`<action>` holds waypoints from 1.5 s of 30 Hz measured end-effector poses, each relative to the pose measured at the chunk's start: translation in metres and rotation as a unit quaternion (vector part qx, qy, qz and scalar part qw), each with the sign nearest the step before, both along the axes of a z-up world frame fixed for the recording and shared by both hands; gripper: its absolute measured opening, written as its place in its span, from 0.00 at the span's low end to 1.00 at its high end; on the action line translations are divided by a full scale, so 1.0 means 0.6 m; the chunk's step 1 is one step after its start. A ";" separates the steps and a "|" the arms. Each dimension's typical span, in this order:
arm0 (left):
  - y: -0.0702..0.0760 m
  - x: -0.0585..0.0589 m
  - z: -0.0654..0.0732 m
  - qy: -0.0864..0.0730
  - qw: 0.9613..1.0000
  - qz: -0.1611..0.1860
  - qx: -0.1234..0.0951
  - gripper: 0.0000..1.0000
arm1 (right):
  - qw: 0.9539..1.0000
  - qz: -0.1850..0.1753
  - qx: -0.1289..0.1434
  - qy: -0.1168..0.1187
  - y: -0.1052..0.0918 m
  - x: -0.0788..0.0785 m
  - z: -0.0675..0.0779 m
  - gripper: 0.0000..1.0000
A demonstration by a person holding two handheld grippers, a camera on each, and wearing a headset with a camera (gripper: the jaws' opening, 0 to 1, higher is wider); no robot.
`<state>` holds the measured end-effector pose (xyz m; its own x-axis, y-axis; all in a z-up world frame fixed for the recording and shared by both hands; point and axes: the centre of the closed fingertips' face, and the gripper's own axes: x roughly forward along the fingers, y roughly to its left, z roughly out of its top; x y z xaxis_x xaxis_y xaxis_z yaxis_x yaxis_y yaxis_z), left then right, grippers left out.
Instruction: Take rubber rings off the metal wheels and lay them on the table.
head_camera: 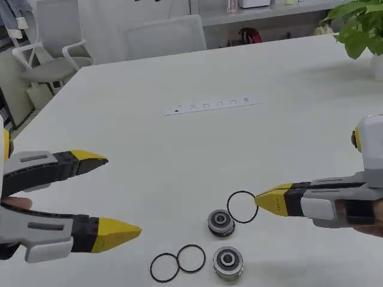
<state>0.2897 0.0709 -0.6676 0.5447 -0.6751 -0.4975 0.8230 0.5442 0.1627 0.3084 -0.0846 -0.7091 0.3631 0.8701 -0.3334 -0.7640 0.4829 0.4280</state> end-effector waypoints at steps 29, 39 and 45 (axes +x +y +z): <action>0.057 -0.068 -0.023 0.019 0.995 0.063 -0.075 0.96 | 0.999 0.031 0.008 -0.024 0.023 -0.043 0.077 0.00; 0.065 -0.072 -0.041 0.031 0.993 0.075 -0.085 0.96 | 0.998 0.059 0.002 -0.026 0.051 -0.048 0.089 0.00; 0.069 -0.074 -0.047 0.034 0.992 0.081 -0.090 0.95 | 0.997 0.074 0.013 -0.025 0.075 -0.046 0.109 0.00</action>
<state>0.2455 0.1125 -0.6960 0.6222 -0.6631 -0.4161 0.7287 0.6848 -0.0019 0.2809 -0.0395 -0.6439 0.2456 0.9236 -0.2944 -0.8470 0.3522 0.3982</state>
